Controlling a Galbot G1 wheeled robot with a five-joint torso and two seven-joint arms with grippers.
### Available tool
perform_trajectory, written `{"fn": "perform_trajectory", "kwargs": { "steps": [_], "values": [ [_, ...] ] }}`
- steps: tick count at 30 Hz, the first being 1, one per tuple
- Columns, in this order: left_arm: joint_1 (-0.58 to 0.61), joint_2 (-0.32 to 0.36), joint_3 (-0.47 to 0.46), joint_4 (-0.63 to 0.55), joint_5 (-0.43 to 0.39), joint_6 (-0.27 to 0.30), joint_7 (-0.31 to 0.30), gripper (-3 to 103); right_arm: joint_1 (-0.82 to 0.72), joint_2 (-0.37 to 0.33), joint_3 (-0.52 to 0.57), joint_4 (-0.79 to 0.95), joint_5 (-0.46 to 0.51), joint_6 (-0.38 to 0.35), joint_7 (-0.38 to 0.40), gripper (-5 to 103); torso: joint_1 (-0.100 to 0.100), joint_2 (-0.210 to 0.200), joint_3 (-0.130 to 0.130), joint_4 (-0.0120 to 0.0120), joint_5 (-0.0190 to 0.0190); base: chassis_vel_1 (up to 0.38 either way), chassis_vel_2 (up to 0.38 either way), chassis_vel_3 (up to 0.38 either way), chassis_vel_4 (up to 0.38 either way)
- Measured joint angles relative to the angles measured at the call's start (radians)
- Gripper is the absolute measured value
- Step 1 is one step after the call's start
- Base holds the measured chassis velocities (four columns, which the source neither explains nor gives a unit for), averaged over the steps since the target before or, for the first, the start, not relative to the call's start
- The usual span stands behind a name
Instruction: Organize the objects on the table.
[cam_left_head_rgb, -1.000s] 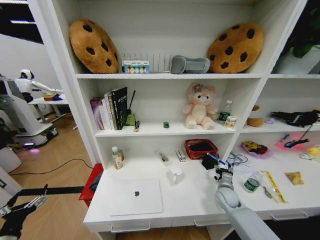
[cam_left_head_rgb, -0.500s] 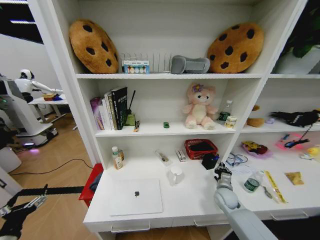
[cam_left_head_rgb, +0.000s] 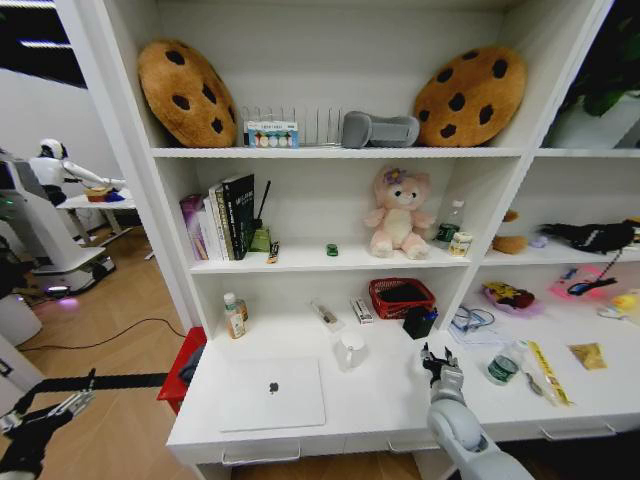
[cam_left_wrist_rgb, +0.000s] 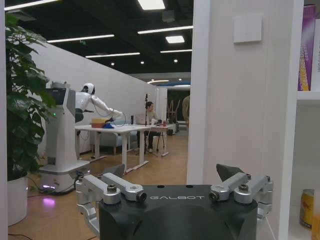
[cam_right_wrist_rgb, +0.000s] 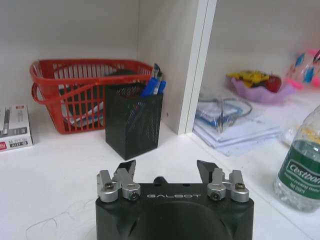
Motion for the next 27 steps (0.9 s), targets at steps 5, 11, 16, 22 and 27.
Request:
{"fn": "perform_trajectory", "kwargs": {
  "steps": [5, 11, 16, 22, 27],
  "values": [
    [0.000, 0.000, 0.000, 0.000, 0.000, 0.000, 0.000, 100, 0.016, -0.072, 0.055, 0.022, 0.199, -0.190, -0.002, 87, 0.000, 0.000, 0.000, -0.0001, 0.0000, 0.000, 0.000, 0.000, 0.000],
    [0.000, 0.000, 0.000, 0.000, 0.000, 0.000, 0.000, 100, 0.031, -0.128, 0.065, -0.003, 0.286, -0.264, -0.056, 100, 0.000, 0.000, 0.000, -0.0001, 0.0003, 0.000, 0.000, 0.000, 0.000],
    [0.000, 0.000, 0.000, 0.000, 0.000, 0.000, 0.000, 100, 0.084, -0.146, 0.026, -0.072, 0.289, -0.267, -0.095, 103, 0.000, 0.000, 0.000, 0.0000, 0.0004, 0.000, 0.000, 0.000, 0.000],
    [0.000, 0.000, 0.000, 0.000, 0.000, 0.000, 0.000, 100, 0.141, -0.155, -0.019, -0.158, 0.268, -0.246, -0.136, 85, 0.000, 0.000, 0.000, 0.0000, 0.0003, 0.000, 0.000, 0.000, 0.000],
    [0.000, 0.000, 0.000, 0.000, 0.000, 0.000, 0.000, 100, 0.178, -0.153, -0.040, -0.208, 0.264, -0.240, -0.154, 68, 0.000, 0.000, 0.000, 0.0000, 0.0002, 0.000, 0.000, 0.000, 0.000]
  ]
}}
